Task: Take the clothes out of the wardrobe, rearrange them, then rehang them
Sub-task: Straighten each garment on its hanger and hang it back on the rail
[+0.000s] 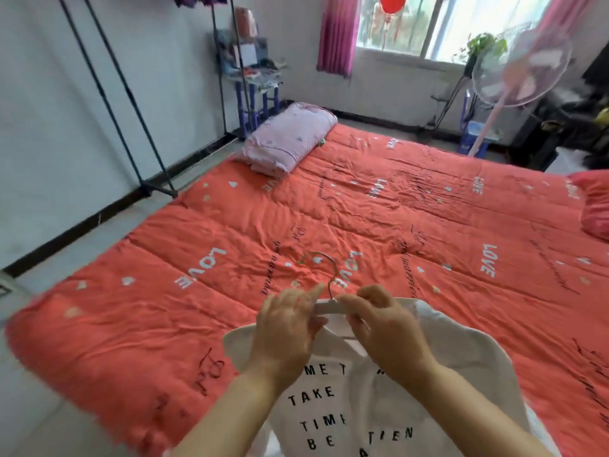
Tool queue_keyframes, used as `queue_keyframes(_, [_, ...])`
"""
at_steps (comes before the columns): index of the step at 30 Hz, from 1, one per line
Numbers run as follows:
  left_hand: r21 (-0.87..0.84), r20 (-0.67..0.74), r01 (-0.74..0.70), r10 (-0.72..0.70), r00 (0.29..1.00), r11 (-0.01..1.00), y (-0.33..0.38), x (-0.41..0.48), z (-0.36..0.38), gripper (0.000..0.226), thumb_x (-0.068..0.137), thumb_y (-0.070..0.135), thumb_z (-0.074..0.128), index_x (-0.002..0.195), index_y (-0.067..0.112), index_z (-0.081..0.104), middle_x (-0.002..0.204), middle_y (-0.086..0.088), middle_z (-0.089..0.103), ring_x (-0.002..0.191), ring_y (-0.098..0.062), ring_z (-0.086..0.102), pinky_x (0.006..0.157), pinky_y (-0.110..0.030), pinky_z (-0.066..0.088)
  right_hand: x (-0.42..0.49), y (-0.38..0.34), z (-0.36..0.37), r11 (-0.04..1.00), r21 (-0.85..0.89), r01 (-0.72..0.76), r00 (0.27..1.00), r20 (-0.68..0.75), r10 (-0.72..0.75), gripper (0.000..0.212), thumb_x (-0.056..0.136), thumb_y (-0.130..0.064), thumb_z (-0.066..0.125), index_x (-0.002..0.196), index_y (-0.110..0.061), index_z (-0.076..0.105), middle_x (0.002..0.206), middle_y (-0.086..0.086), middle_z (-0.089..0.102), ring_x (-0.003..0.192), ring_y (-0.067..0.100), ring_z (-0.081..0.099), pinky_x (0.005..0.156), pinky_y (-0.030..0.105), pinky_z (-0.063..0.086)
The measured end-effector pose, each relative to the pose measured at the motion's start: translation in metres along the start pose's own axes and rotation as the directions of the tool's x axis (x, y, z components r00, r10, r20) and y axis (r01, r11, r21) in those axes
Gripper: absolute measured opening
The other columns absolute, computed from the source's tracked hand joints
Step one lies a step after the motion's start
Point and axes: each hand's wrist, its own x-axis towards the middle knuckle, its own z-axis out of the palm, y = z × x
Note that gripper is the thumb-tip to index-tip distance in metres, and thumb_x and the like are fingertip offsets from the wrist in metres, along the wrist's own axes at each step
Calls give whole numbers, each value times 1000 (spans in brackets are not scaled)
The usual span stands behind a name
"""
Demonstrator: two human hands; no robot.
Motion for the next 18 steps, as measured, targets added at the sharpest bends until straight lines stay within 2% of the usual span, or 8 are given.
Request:
queue_keyframes(3, [37,-173,85,-78,982,996,-35,-54,-100,32,85,36,42,116,26,47,86,1,63,81,-20,57,70,-38,47,30,-111,15,989,101,109,994,5,-110,37,71,-15,65,101,-32,53,82,-5,58,62,4,54,52,11,44])
queue_keyframes(5, [92,-262,152,-123,957,984,-61,-92,-169,30,83,33,42,111,25,48,84,-2,62,73,-26,62,63,-38,48,45,-188,29,963,203,179,983,-1,-183,40,68,-11,66,101,-30,57,84,-3,56,70,9,53,58,13,43])
queue_keyframes(8, [171,-389,287,-203,899,943,-97,-149,-267,36,82,36,37,114,27,49,90,-5,63,78,-27,63,66,-43,51,65,-303,48,904,350,247,960,36,-276,32,71,-9,64,101,-22,66,87,0,56,74,11,51,63,19,45])
queue_keyframes(11, [253,-526,422,-242,815,871,-125,-210,-365,42,82,36,37,112,19,61,90,-5,64,76,-27,63,69,-39,48,81,-414,60,842,435,319,918,78,-388,28,79,-11,64,105,-17,69,90,-3,52,72,7,54,63,16,43])
queue_keyframes(15, [308,-656,558,-254,711,770,-150,-289,-474,29,86,18,57,114,14,62,90,-5,65,79,-24,63,73,-38,47,92,-549,71,760,481,437,831,106,-545,32,87,-14,62,116,-25,64,103,-2,54,81,18,60,71,34,51])
queue_keyframes(18, [382,-735,631,-192,651,676,-163,-344,-542,29,80,14,66,109,13,64,85,-5,65,71,-24,63,67,-39,50,97,-636,81,670,494,554,759,32,-651,32,85,-18,65,116,-28,64,101,-4,57,77,19,62,60,37,52])
